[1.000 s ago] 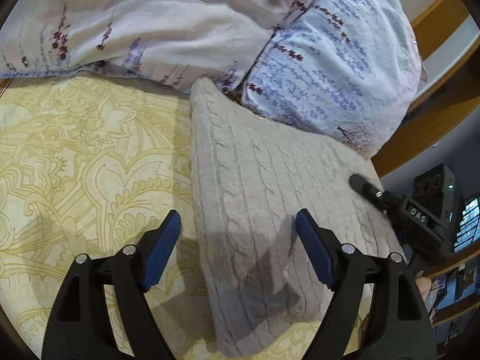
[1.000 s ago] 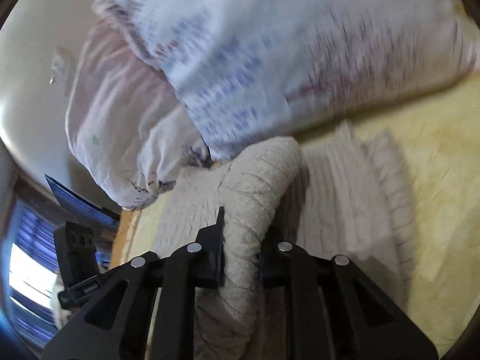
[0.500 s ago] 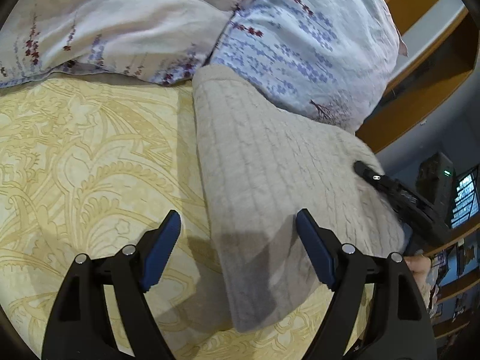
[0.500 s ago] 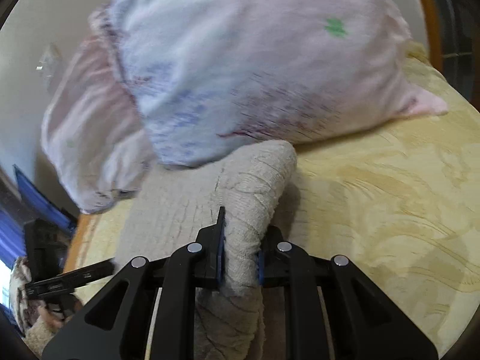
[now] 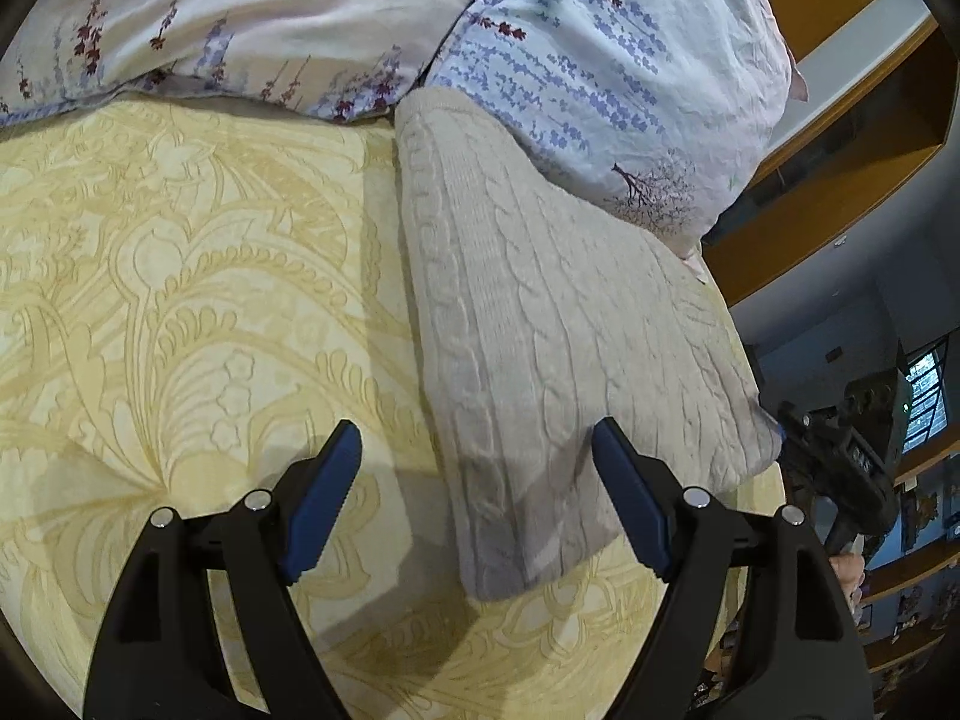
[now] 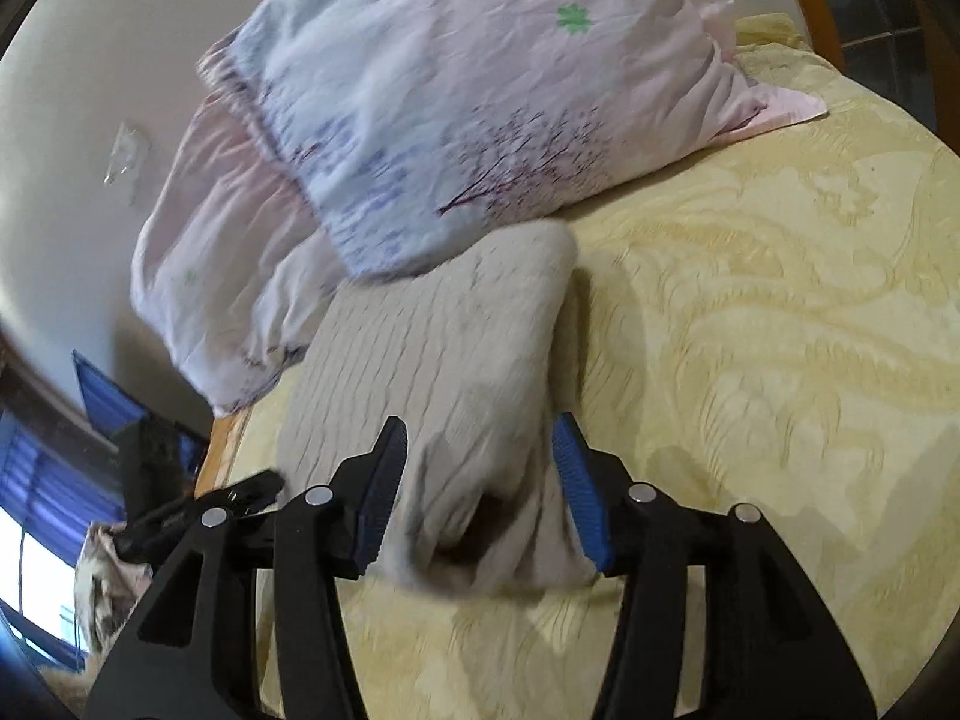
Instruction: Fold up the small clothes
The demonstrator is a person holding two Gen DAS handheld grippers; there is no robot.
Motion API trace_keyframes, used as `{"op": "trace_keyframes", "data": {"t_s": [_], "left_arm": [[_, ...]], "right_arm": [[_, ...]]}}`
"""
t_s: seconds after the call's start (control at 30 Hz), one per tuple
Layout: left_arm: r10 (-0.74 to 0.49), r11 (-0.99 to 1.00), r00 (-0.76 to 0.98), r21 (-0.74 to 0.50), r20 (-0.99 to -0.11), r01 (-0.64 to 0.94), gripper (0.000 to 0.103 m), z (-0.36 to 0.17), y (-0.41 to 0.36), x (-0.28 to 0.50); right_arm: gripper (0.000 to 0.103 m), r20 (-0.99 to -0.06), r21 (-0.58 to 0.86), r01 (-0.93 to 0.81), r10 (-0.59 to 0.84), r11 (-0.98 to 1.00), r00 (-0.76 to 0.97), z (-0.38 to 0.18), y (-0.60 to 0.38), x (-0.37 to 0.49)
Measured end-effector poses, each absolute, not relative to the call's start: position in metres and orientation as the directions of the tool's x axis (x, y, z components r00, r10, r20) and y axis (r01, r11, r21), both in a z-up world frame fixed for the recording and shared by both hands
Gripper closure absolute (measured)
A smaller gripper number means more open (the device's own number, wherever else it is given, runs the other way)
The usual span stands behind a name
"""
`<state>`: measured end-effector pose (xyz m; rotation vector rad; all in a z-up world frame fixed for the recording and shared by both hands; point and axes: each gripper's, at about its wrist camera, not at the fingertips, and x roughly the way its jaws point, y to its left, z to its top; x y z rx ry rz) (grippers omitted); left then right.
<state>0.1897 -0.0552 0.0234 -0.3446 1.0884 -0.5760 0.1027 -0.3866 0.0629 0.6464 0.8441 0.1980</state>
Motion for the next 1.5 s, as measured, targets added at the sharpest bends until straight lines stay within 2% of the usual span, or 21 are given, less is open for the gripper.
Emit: {"op": "trace_keyframes", "data": {"t_s": [0.07, 0.13, 0.2, 0.3, 0.5, 0.83, 0.97, 1.03, 1.13, 1.17, 1.2, 1.5], "left_arm": [[-0.598, 0.801, 0.329, -0.535, -0.731, 0.267, 0.025, 0.021, -0.056, 0.186], [-0.593, 0.804, 0.322, -0.53, -0.738, 0.269, 0.026, 0.018, -0.059, 0.184], [-0.583, 0.811, 0.32, -0.519, -0.747, 0.27, 0.031, 0.017, -0.062, 0.18], [-0.549, 0.834, 0.34, -0.475, -0.763, 0.28, 0.032, 0.019, -0.068, 0.175], [-0.497, 0.862, 0.382, -0.394, -0.779, 0.318, 0.03, 0.027, -0.079, 0.166], [-0.472, 0.871, 0.364, -0.361, -0.803, 0.333, 0.03, 0.021, -0.085, 0.163], [-0.467, 0.87, 0.372, -0.341, -0.802, 0.356, 0.029, 0.025, -0.088, 0.162], [-0.472, 0.867, 0.375, -0.342, -0.798, 0.363, 0.025, 0.029, -0.087, 0.163], [-0.466, 0.872, 0.401, -0.332, -0.789, 0.359, 0.022, 0.039, -0.084, 0.168], [-0.462, 0.874, 0.405, -0.33, -0.789, 0.356, 0.019, 0.042, -0.084, 0.172], [-0.46, 0.876, 0.409, -0.328, -0.788, 0.353, 0.019, 0.044, -0.084, 0.176], [-0.408, 0.903, 0.422, -0.292, -0.809, 0.314, 0.016, 0.044, -0.106, 0.216]], "right_arm": [[0.05, -0.637, 0.596, 0.075, 0.413, 0.8, 0.651, 0.063, -0.381, 0.098], [0.061, -0.646, 0.586, 0.067, 0.416, 0.807, 0.64, 0.06, -0.375, 0.095], [0.088, -0.651, 0.578, 0.052, 0.422, 0.815, 0.631, 0.057, -0.369, 0.095], [0.092, -0.644, 0.545, 0.026, 0.398, 0.838, 0.654, 0.062, -0.364, 0.09], [0.094, -0.625, 0.491, 0.05, 0.312, 0.869, 0.716, 0.079, -0.371, 0.075], [0.095, -0.74, 0.414, 0.153, 0.234, 0.897, 0.631, 0.046, -0.372, 0.075], [0.094, -0.745, 0.43, 0.156, 0.252, 0.889, 0.618, 0.042, -0.374, 0.075], [0.092, -0.742, 0.45, 0.152, 0.274, 0.88, 0.611, 0.044, -0.376, 0.075], [0.069, -0.7, 0.543, 0.156, 0.342, 0.825, 0.627, 0.051, -0.387, 0.078], [0.058, -0.675, 0.576, 0.16, 0.357, 0.802, 0.645, 0.055, -0.393, 0.081], [0.054, -0.657, 0.597, 0.159, 0.365, 0.786, 0.66, 0.058, -0.398, 0.085], [0.056, -0.677, 0.649, 0.254, 0.392, 0.718, 0.623, 0.043, -0.419, 0.172]]}}
